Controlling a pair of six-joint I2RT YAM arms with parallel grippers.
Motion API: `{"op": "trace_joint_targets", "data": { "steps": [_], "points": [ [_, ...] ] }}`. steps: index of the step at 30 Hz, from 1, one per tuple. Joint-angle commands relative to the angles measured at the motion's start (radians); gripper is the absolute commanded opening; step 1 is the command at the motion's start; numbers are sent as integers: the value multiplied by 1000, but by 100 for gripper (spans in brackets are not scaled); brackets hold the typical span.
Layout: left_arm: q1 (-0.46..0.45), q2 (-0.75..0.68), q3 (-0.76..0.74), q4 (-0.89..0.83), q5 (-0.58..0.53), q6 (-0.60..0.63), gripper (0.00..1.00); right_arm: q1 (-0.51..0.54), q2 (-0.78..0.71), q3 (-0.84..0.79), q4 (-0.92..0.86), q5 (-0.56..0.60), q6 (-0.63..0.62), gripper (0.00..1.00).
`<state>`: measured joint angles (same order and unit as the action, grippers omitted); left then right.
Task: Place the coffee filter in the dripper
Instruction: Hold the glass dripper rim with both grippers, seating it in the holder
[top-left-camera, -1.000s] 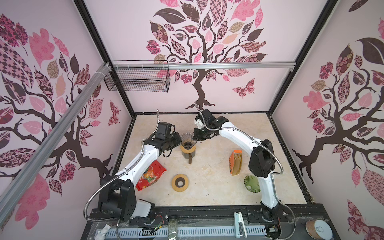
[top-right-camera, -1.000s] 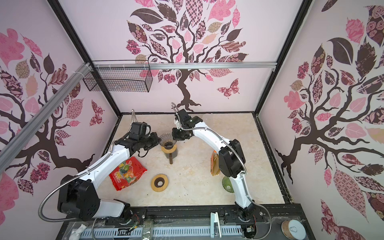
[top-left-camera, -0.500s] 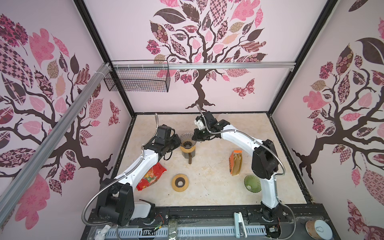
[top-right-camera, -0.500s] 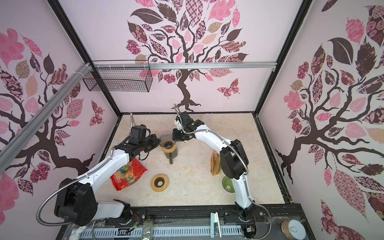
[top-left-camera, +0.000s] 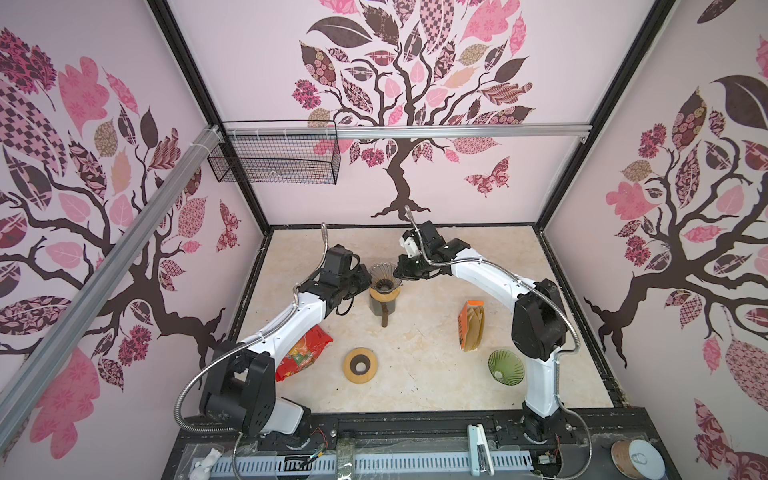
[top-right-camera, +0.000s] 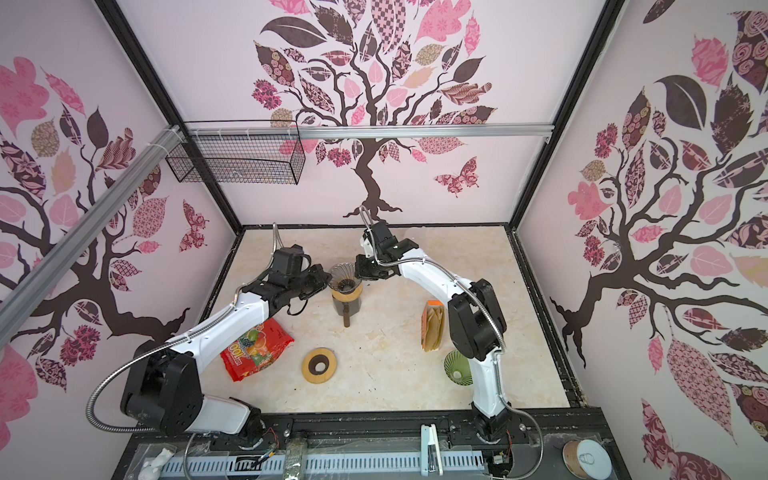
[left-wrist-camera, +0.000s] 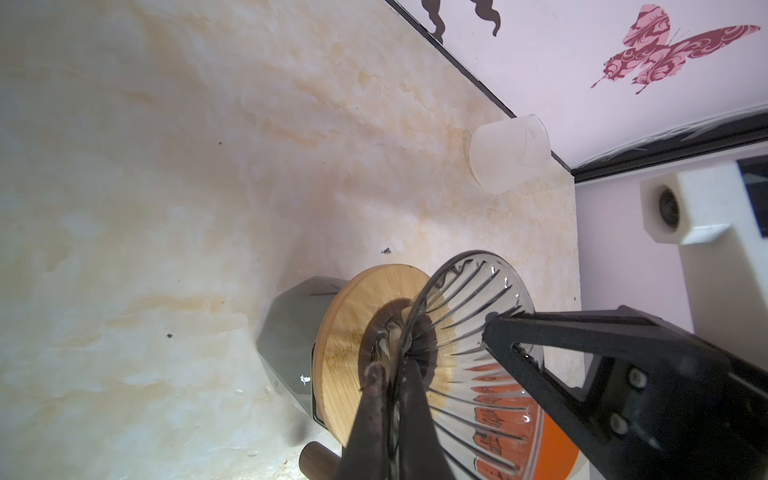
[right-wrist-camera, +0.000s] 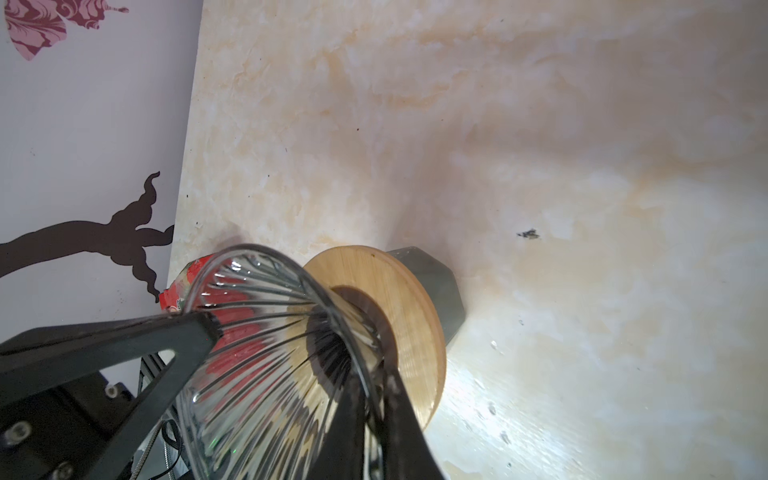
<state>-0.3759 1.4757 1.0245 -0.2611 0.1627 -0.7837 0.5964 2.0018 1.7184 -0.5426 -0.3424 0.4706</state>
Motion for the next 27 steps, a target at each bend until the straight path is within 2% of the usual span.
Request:
{"op": "trace_joint_targets", "data": {
  "steps": [1,10,16,22,27],
  "points": [
    [-27,114,-9,-185,7,-8,0,-20,-10,-86,-129,-7,-23,11],
    [-59,253,142,-173,49,-20,0,-97,-84,-157,-99,16,-17,12],
    [-74,341,265,-232,55,12,0,-114,-95,-163,-97,27,-18,12],
    [-56,318,296,-287,15,68,0,-103,-89,-143,-81,35,-6,13],
    [-29,311,314,-324,38,95,0,-72,-76,-114,-94,46,-9,13]
  ]
}}
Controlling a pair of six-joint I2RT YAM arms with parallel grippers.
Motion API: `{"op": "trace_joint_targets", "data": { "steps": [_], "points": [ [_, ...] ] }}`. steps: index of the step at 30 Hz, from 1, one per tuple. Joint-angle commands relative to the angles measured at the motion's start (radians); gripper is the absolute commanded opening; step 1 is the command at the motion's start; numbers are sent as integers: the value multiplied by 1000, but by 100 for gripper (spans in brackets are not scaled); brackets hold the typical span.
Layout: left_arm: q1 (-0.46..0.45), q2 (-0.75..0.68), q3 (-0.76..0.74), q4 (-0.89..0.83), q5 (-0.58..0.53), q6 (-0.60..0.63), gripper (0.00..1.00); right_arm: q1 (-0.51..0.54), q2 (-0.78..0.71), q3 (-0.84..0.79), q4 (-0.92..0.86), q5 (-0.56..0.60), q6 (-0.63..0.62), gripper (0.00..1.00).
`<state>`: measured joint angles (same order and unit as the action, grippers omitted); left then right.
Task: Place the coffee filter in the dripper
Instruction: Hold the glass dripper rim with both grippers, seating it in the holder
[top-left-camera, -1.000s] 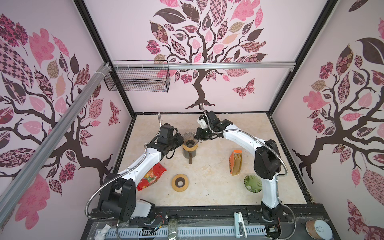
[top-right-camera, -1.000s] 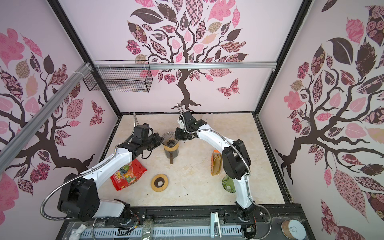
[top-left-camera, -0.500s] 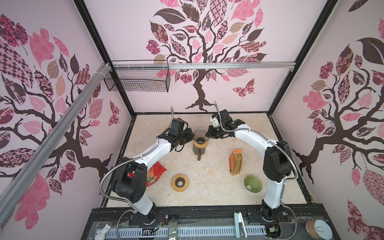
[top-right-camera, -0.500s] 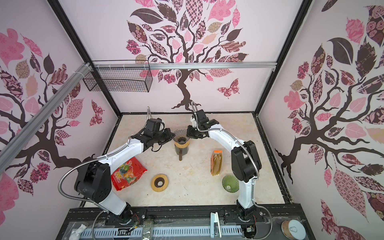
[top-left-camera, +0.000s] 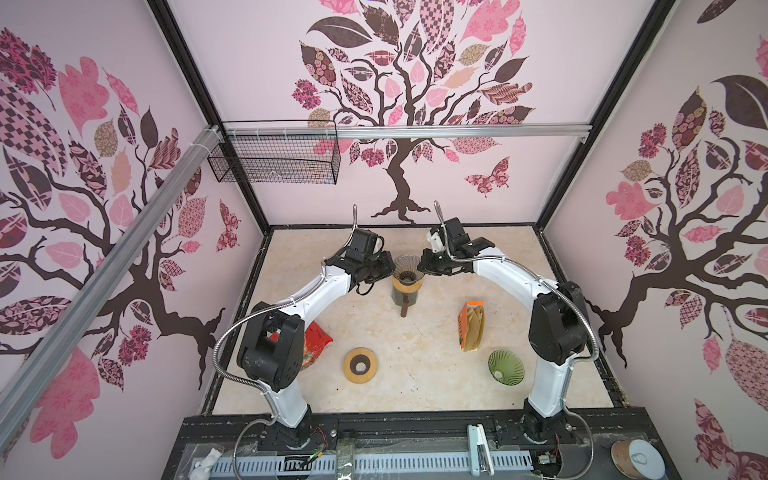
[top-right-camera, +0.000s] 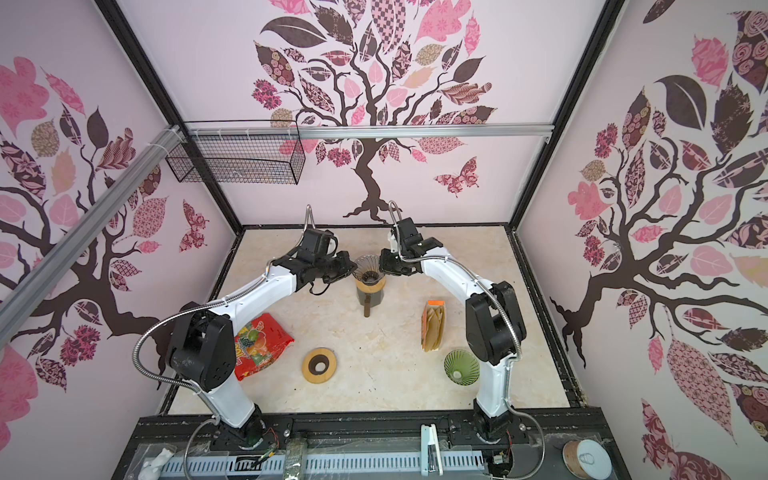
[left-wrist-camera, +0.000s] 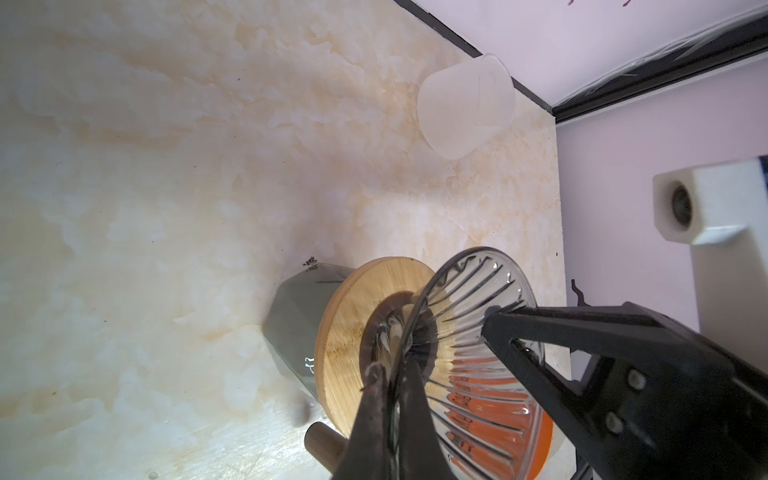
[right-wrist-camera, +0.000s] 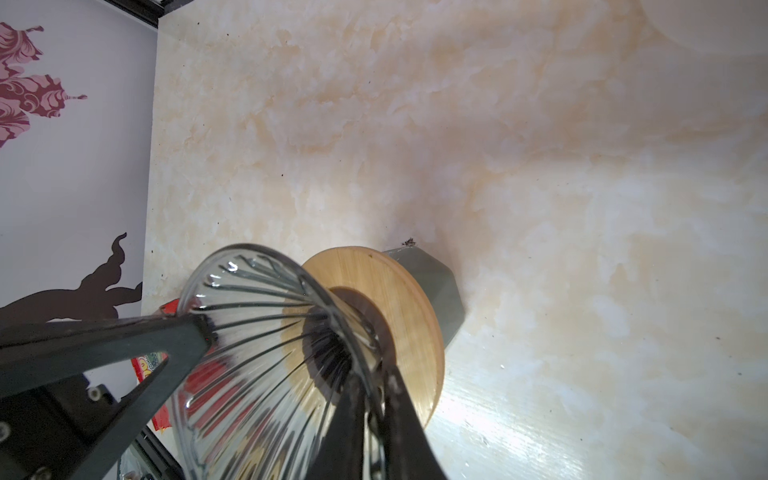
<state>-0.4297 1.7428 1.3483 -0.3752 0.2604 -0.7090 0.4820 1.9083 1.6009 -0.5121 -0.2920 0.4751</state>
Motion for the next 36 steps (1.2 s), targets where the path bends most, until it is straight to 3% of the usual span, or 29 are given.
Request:
{"op": "trace_joint_targets", "data": {
  "steps": [1,17,29,36],
  "points": [
    [28,40,-9,-208,-54,22,0,45,21,9,-127,-13,-13,14],
    [55,4,-46,-138,2,39,0,57,20,28,-135,34,-18,17],
    [89,-81,-45,-75,84,67,12,56,38,94,-172,54,-18,17],
    [95,-74,-43,-71,115,68,14,56,29,98,-172,39,-16,18]
  ]
}}
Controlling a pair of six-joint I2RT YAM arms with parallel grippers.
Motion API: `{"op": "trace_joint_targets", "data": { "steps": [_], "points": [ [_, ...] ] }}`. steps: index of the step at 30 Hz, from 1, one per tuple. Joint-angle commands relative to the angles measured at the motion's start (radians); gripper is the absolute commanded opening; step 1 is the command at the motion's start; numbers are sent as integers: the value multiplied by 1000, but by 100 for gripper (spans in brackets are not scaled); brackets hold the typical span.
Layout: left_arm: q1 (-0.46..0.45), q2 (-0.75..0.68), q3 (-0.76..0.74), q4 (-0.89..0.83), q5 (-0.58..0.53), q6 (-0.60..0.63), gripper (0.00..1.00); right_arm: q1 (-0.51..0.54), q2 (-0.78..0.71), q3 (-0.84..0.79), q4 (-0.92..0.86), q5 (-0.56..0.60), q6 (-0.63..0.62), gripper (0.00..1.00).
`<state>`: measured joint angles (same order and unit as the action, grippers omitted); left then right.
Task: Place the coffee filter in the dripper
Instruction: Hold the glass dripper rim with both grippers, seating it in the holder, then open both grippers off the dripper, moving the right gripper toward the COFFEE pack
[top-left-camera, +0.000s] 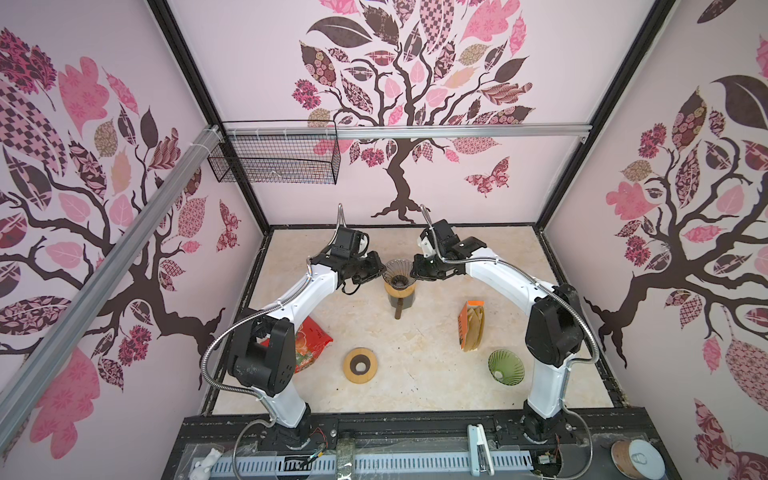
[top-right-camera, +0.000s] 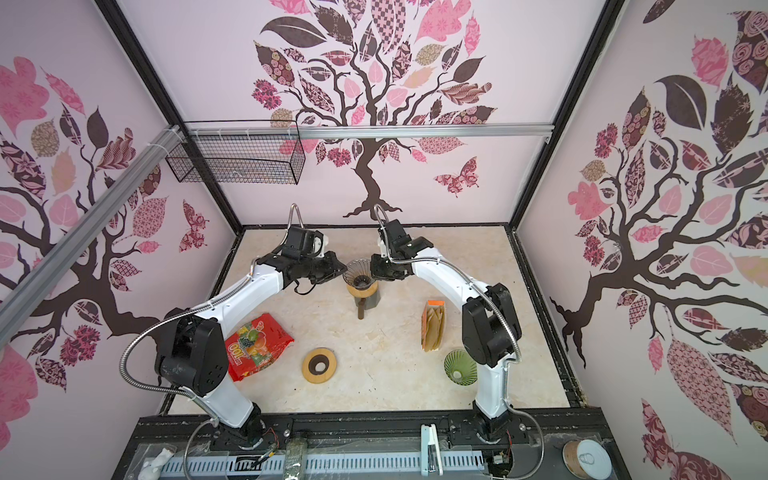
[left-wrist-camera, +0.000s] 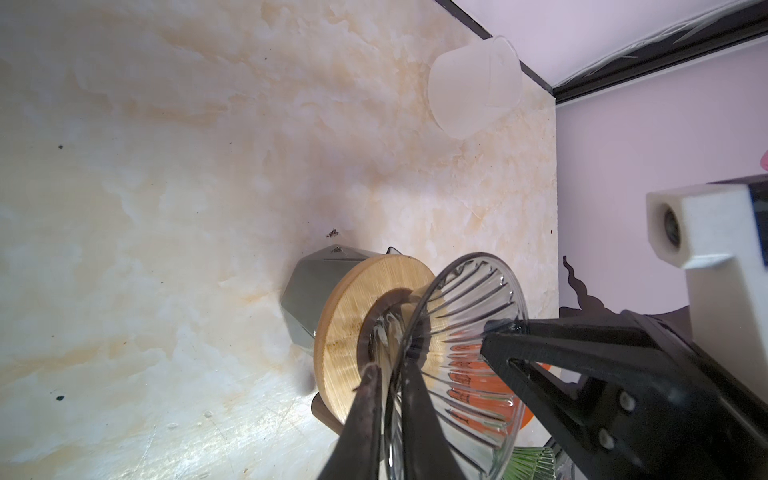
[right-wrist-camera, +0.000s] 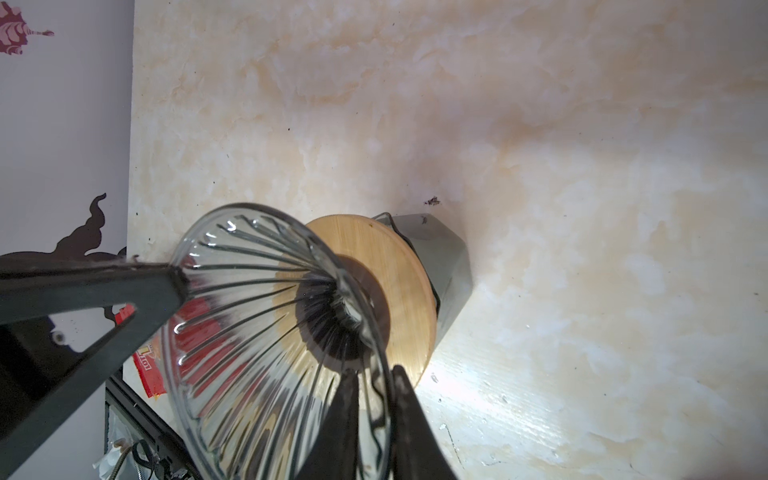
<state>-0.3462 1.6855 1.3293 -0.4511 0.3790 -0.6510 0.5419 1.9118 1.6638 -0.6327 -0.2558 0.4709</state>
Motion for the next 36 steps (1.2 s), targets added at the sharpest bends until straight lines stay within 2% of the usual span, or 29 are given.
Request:
{"op": "trace_joint_targets", "data": {
  "steps": [1,7,19,25,27,29,33,36],
  "points": [
    [12,-18,-23,5,-3,11,14,-4,22,38,-50,4,-11,18],
    [14,-46,-23,5,-12,25,18,-3,-5,49,-52,24,-14,20],
    [36,-122,-15,-38,-44,69,26,-5,-37,128,-113,72,-23,30],
    [31,-259,-36,-48,-79,101,27,-6,-165,108,-108,142,-18,31],
    [17,-329,-56,-50,-120,121,33,-6,-247,55,-79,192,-13,32],
    [3,-399,-80,-56,-141,154,40,-6,-341,-35,-26,241,-10,38],
    [-7,-570,-206,-16,-159,189,58,-15,-556,-265,103,288,1,66],
    [-6,-700,-334,22,-151,193,66,-22,-665,-374,107,312,-1,71]
  ]
}}
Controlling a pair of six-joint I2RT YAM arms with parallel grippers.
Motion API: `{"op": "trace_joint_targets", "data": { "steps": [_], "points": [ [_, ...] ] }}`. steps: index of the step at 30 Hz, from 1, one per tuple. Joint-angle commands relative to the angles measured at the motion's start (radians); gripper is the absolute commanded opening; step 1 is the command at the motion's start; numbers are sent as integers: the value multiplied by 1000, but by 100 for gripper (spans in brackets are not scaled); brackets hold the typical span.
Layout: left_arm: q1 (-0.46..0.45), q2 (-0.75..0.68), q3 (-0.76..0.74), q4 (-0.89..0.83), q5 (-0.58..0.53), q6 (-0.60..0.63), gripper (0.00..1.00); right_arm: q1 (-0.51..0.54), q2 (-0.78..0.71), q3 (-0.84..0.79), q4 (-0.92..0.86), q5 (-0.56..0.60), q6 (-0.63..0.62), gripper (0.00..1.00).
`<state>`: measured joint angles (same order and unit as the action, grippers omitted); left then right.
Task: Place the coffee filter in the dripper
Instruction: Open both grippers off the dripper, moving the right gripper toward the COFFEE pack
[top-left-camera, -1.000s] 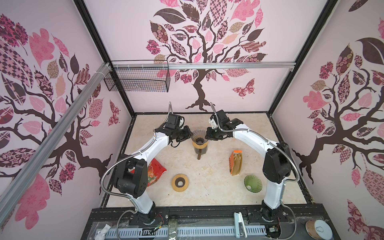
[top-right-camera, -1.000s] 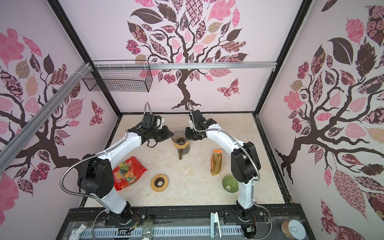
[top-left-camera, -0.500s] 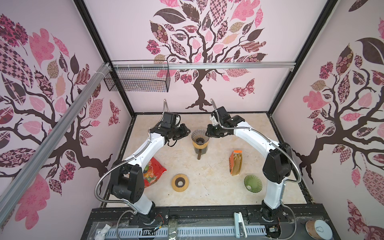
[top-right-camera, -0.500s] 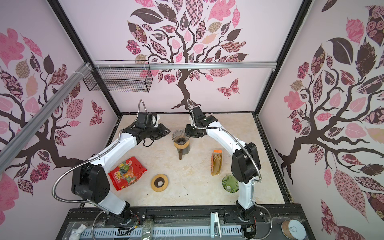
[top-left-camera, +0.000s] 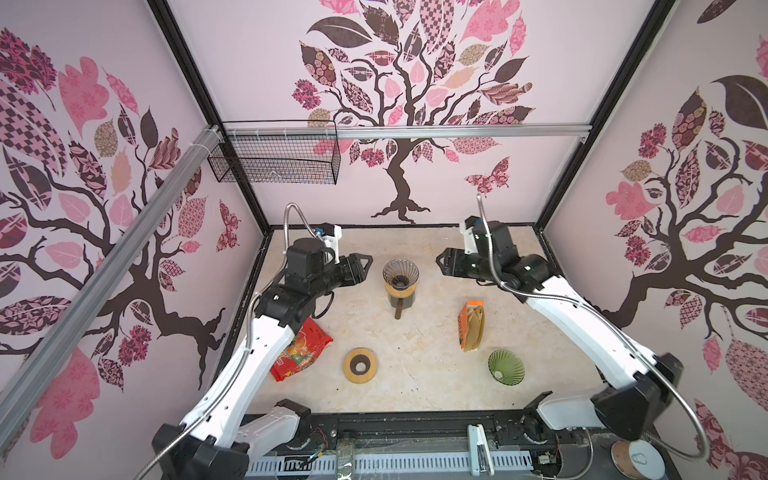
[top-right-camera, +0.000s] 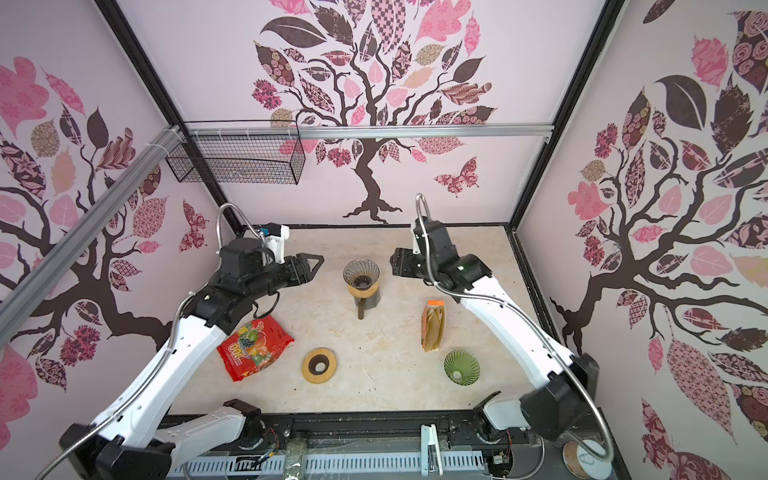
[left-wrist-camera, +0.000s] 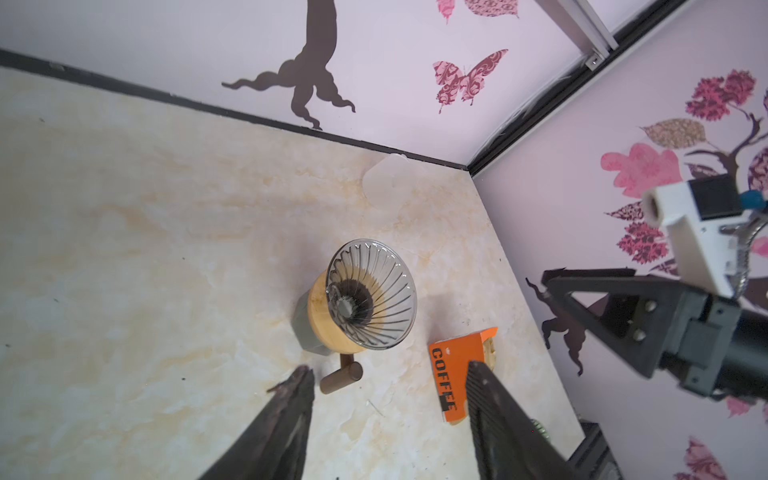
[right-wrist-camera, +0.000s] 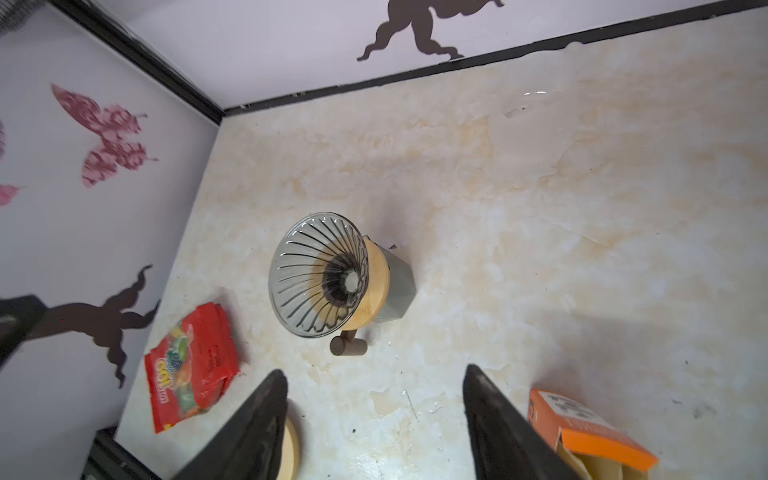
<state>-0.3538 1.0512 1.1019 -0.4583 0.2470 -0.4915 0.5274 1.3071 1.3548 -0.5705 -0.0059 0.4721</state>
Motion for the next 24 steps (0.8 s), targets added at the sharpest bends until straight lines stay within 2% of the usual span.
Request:
{"op": "trace_joint_targets", "data": {
  "steps": [1,6,10,13,18,24],
  "points": [
    [1,-103,-144,37,-14,36,67,-8,-84,-91,30,75,0,71],
    [2,-250,-315,46,-3,58,68,-14,-206,-262,-50,117,67,62],
    [-29,-274,-332,32,0,64,68,-16,-275,-386,-58,137,105,54],
    [-40,-259,-327,41,33,62,68,-15,-271,-452,-26,91,127,51],
    [-40,-232,-324,34,51,53,68,-15,-212,-517,47,20,152,39],
    [-40,-235,-329,37,47,52,68,-14,-154,-541,93,10,148,35]
  ]
}}
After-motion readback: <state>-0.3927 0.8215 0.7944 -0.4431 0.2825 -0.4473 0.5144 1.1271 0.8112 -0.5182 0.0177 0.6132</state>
